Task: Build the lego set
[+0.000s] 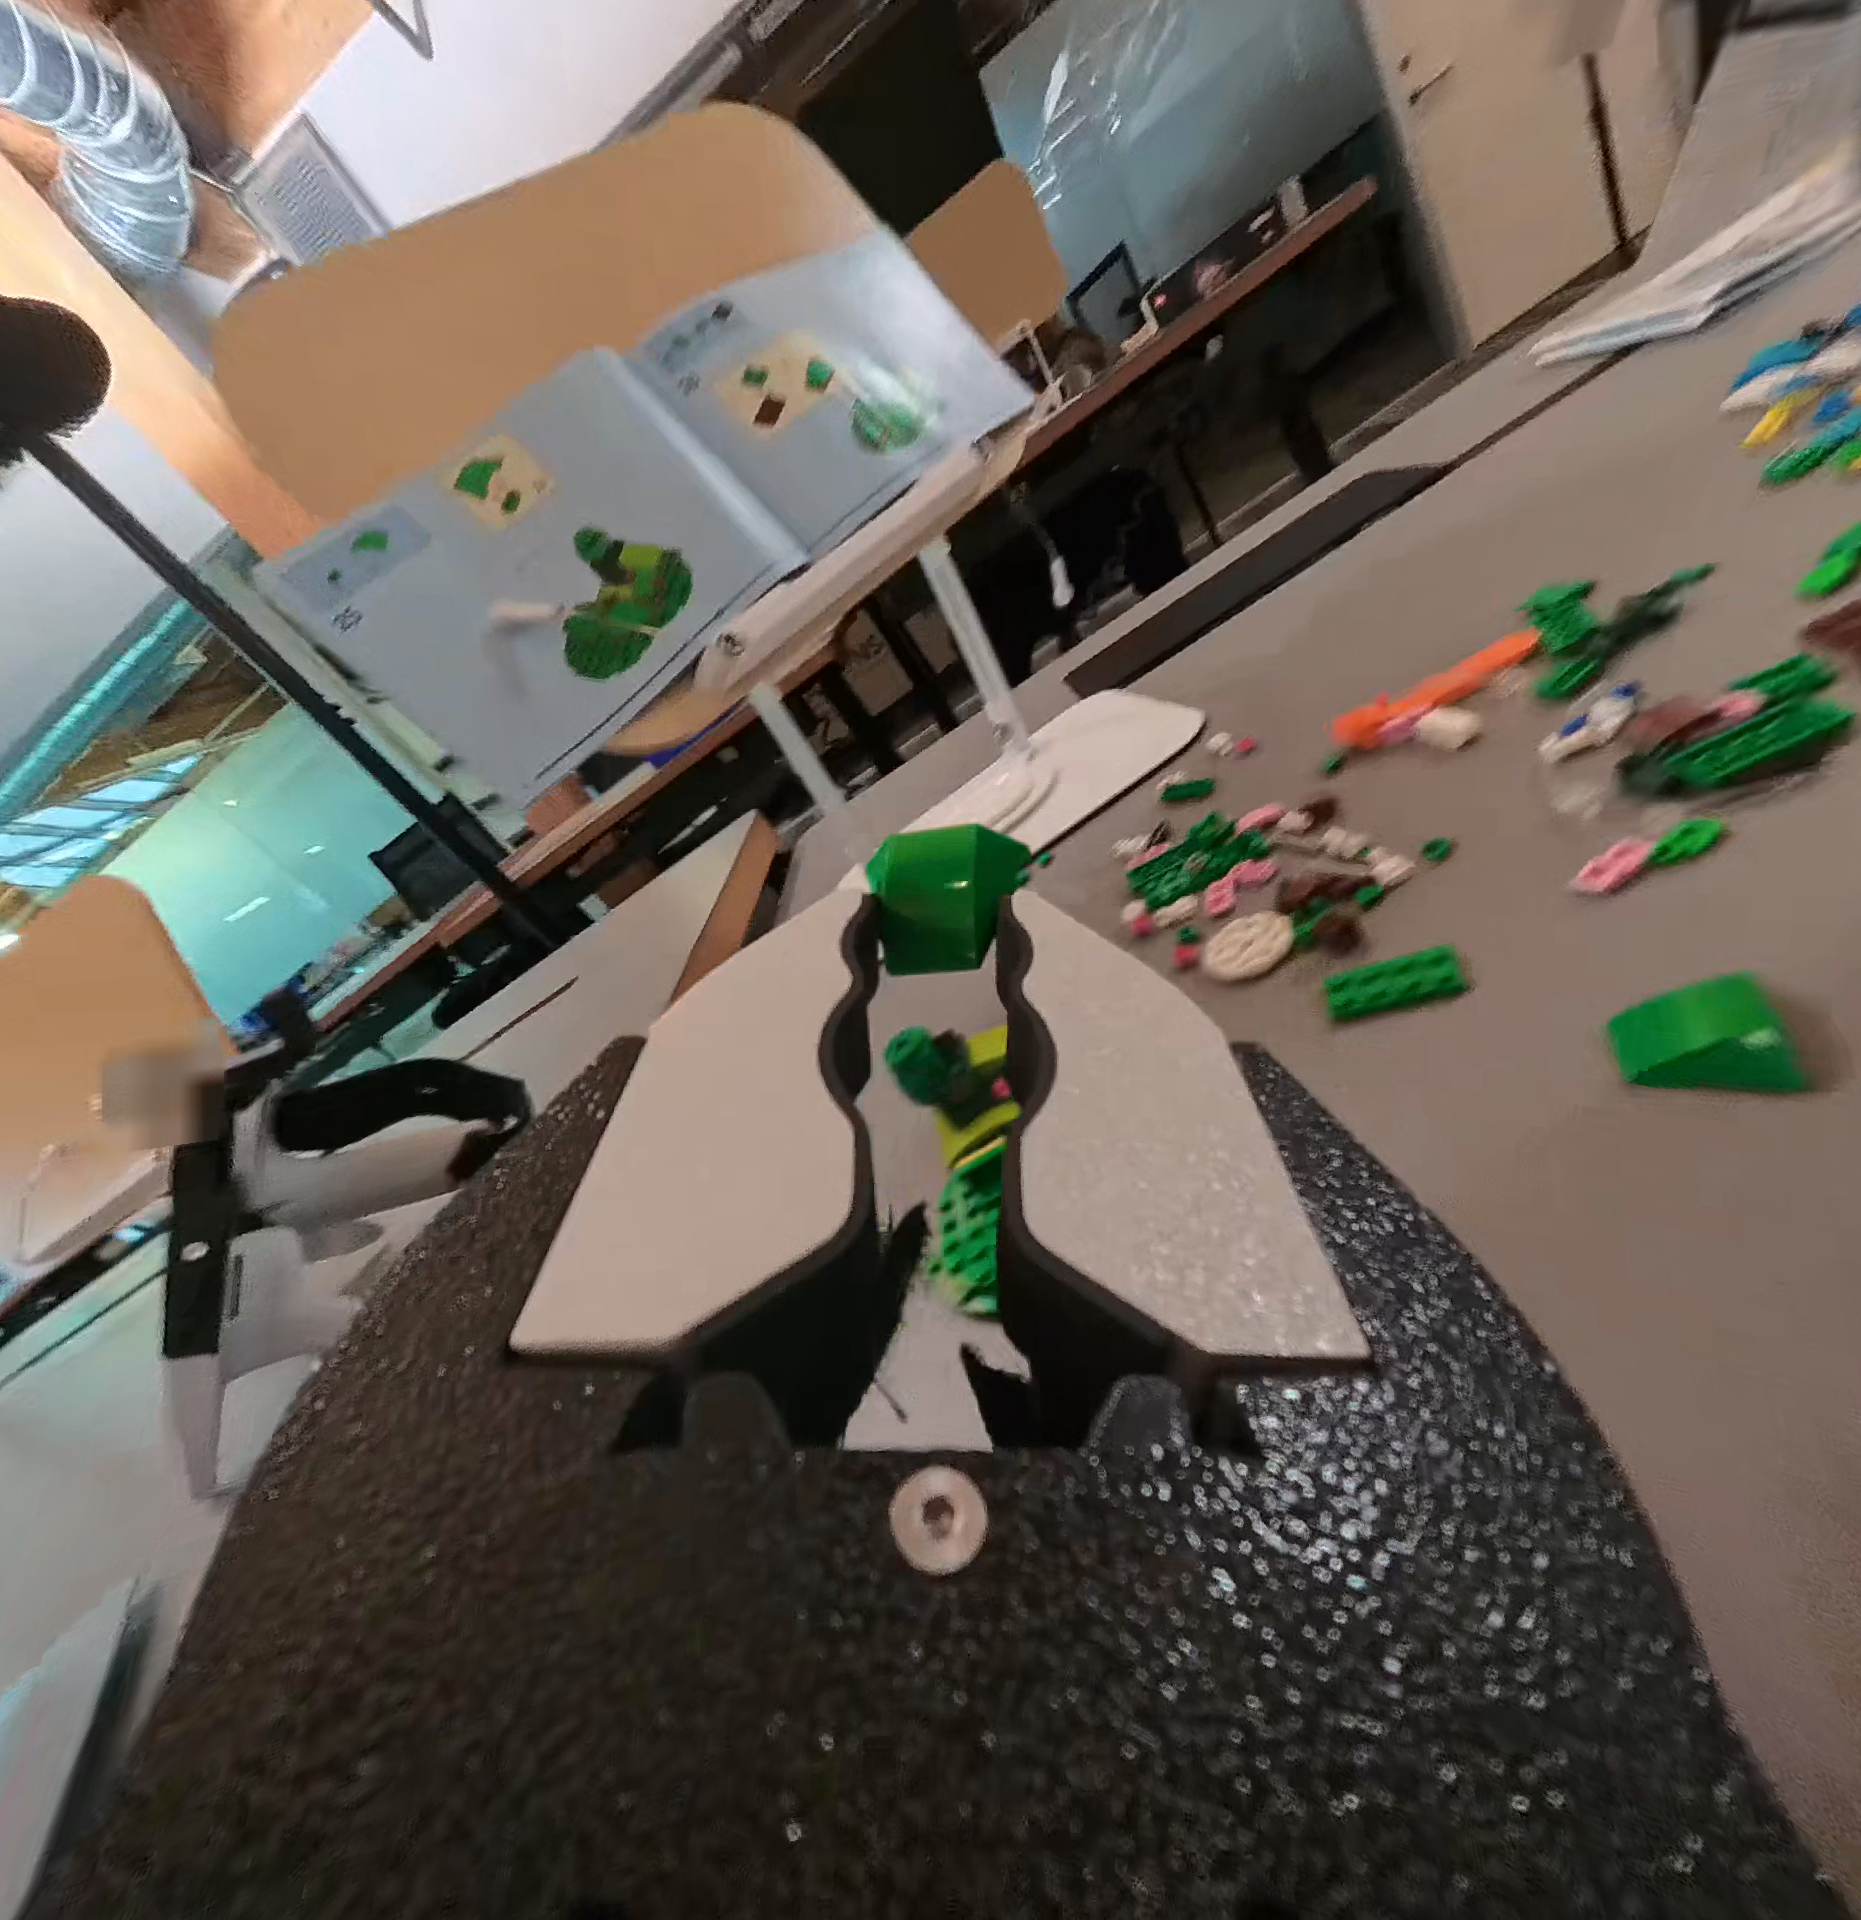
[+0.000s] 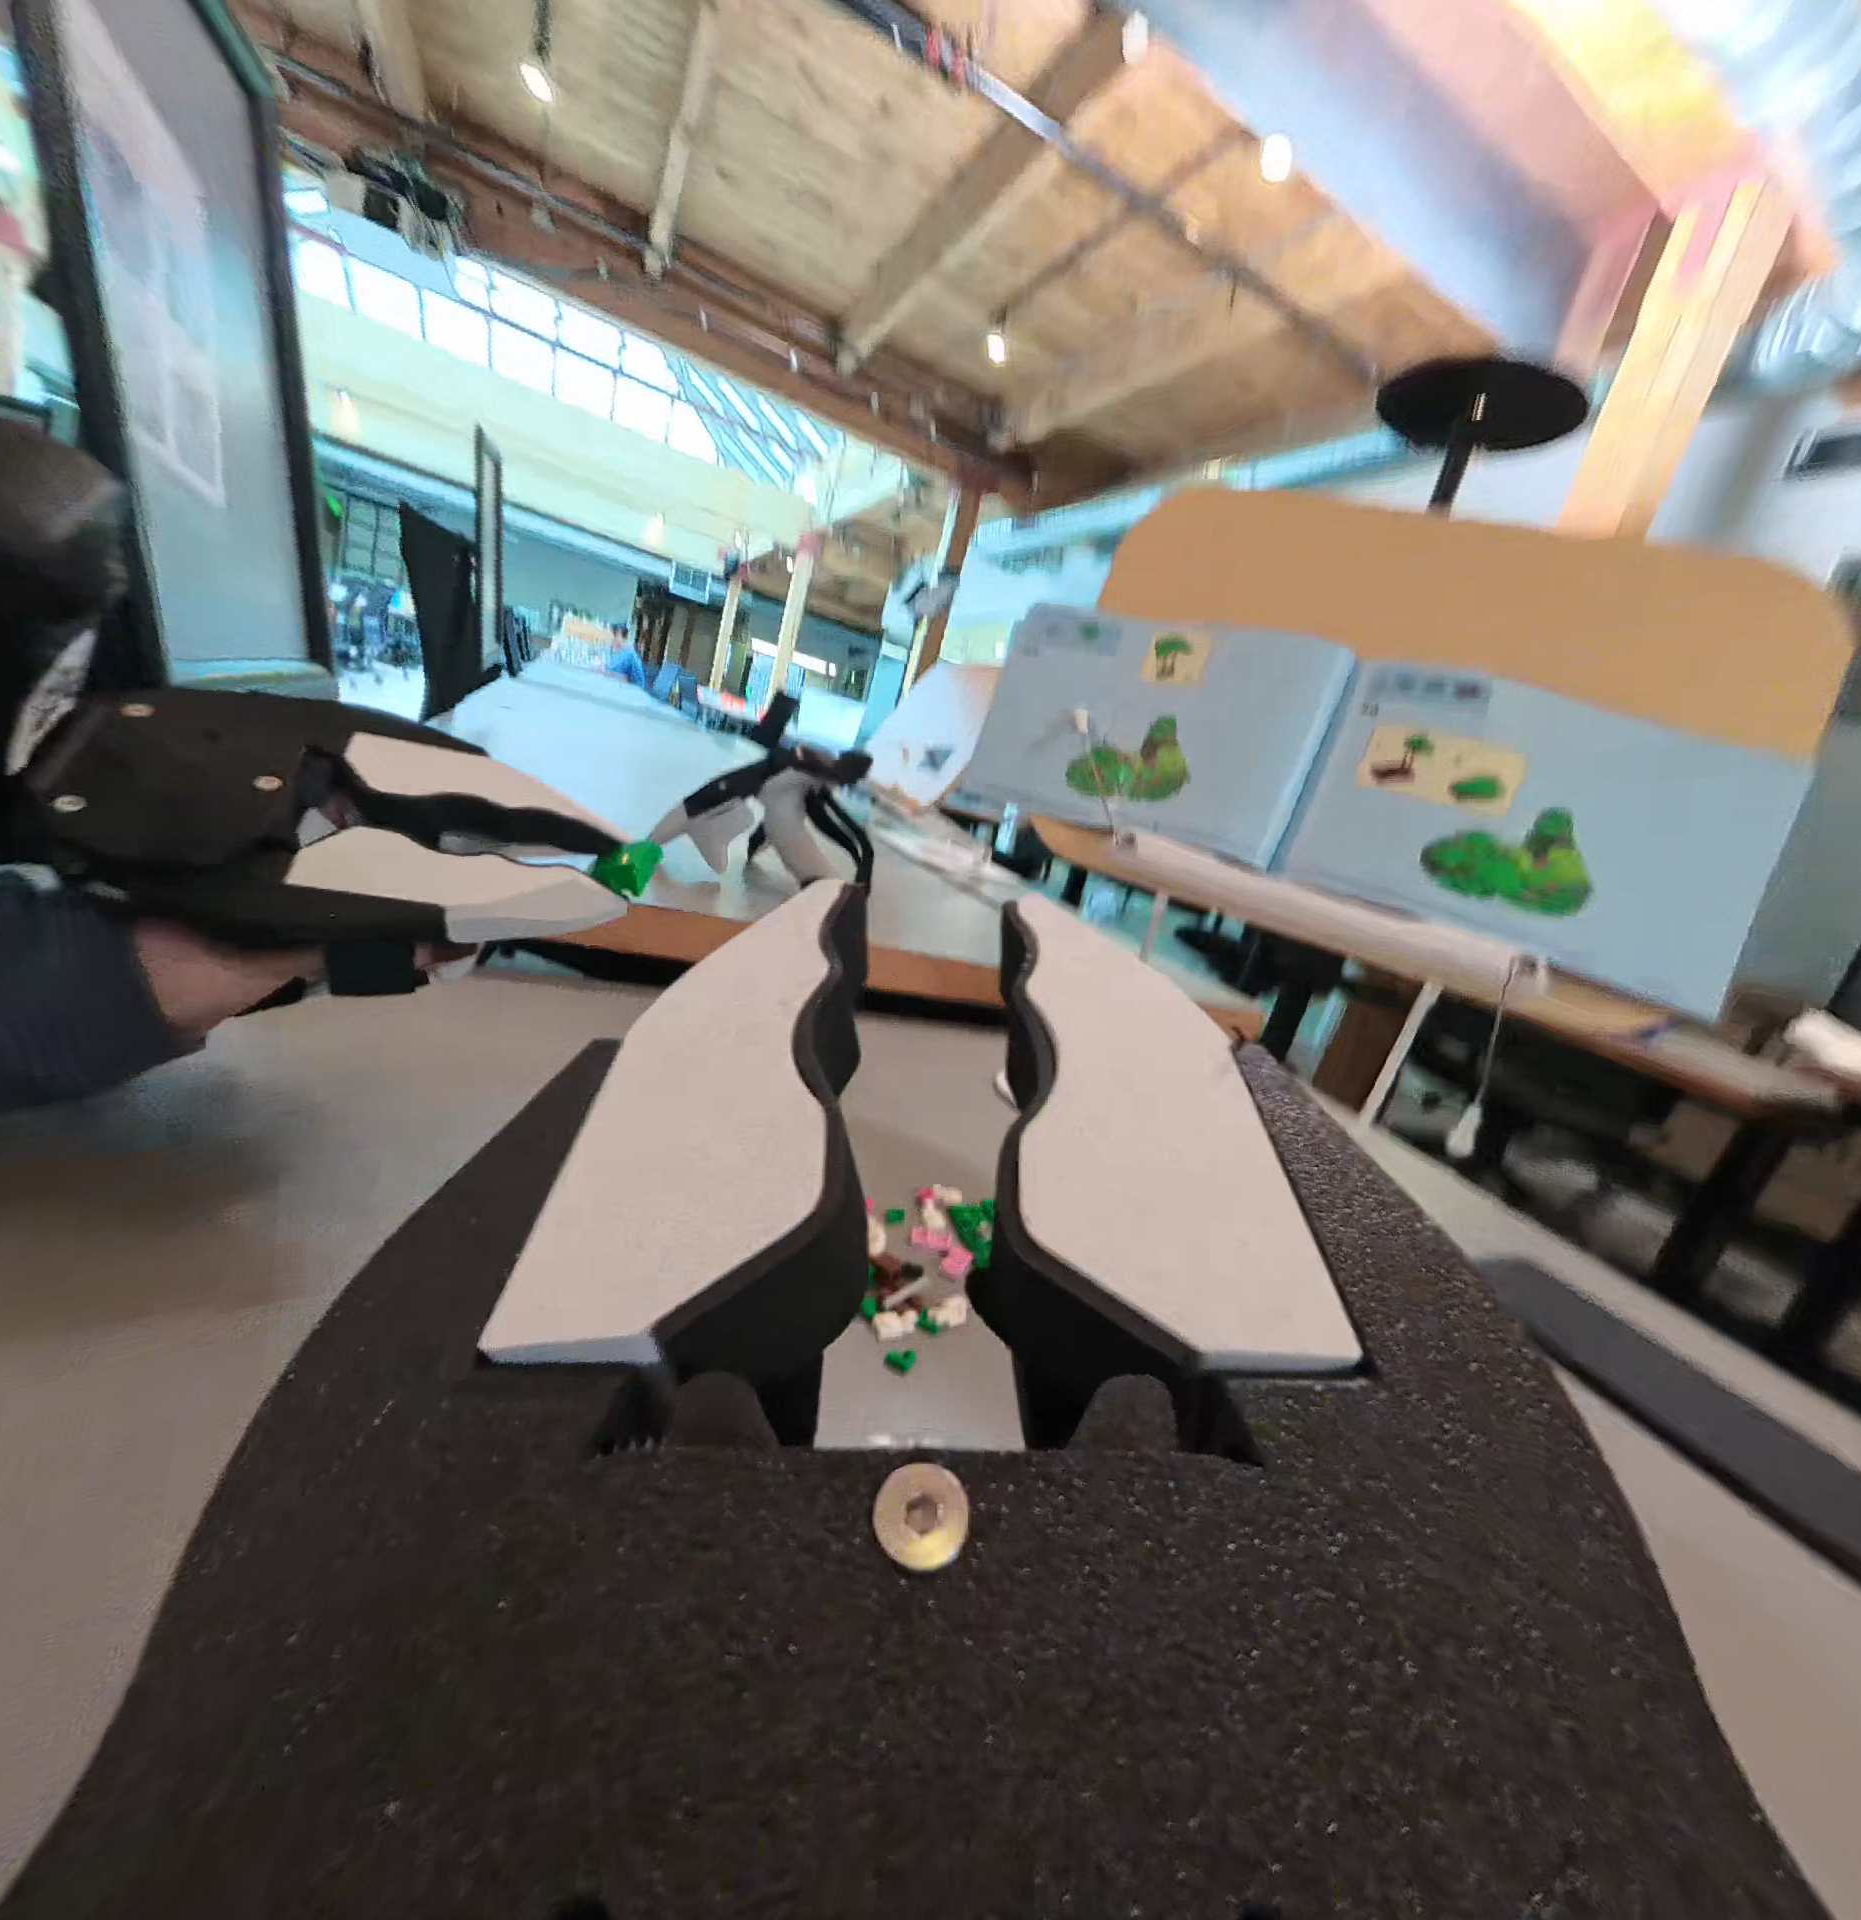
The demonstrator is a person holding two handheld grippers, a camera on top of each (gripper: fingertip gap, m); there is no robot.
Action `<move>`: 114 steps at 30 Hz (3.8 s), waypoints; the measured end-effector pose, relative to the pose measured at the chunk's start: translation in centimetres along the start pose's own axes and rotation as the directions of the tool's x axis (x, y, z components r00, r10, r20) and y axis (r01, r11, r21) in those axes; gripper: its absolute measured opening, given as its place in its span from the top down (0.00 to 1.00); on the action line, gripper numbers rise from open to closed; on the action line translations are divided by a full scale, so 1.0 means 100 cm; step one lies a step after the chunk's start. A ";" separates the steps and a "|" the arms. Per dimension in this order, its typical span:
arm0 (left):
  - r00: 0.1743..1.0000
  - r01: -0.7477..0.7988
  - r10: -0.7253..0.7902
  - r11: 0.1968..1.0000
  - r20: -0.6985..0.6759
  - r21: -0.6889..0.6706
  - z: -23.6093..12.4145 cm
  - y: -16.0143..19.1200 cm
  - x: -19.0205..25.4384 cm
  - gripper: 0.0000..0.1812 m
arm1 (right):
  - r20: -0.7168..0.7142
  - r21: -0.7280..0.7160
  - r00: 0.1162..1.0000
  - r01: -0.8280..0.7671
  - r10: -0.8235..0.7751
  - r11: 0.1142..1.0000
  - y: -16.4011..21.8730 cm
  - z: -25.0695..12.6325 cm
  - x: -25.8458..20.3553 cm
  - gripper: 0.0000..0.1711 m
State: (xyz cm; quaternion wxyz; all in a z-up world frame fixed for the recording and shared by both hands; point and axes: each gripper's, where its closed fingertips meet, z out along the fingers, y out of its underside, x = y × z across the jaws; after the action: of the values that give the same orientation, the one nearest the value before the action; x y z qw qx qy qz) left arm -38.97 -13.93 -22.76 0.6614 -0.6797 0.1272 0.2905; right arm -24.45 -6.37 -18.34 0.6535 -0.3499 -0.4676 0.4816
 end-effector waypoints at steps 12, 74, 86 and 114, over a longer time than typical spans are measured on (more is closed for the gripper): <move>0.973 0.227 -0.228 0.973 0.017 0.038 0.002 0.037 -0.044 0.88 | 0.103 -0.007 0.988 0.118 -0.117 0.993 0.024 -0.001 -0.015 0.87; 0.965 0.217 -0.204 0.974 -0.166 0.060 0.009 0.031 -0.018 0.88 | 0.647 -0.637 0.603 0.089 0.468 0.766 0.100 0.108 -0.049 0.85; 0.830 0.230 -0.229 0.971 -0.508 -0.062 0.003 -0.029 0.037 0.88 | 0.744 -0.567 0.553 0.228 0.374 0.791 0.066 0.077 -0.030 0.85; 0.707 -0.284 -0.201 0.798 -0.678 -0.532 0.001 -0.059 0.070 0.88 | 0.805 -0.515 0.463 0.231 0.372 0.826 0.044 0.064 -0.041 0.85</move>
State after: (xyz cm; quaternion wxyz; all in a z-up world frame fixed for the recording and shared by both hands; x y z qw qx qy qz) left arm -30.07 -11.79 -21.80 0.3029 -0.9074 0.2873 0.0482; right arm -32.20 -8.98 -21.43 0.1604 -0.2439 -0.8386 0.4600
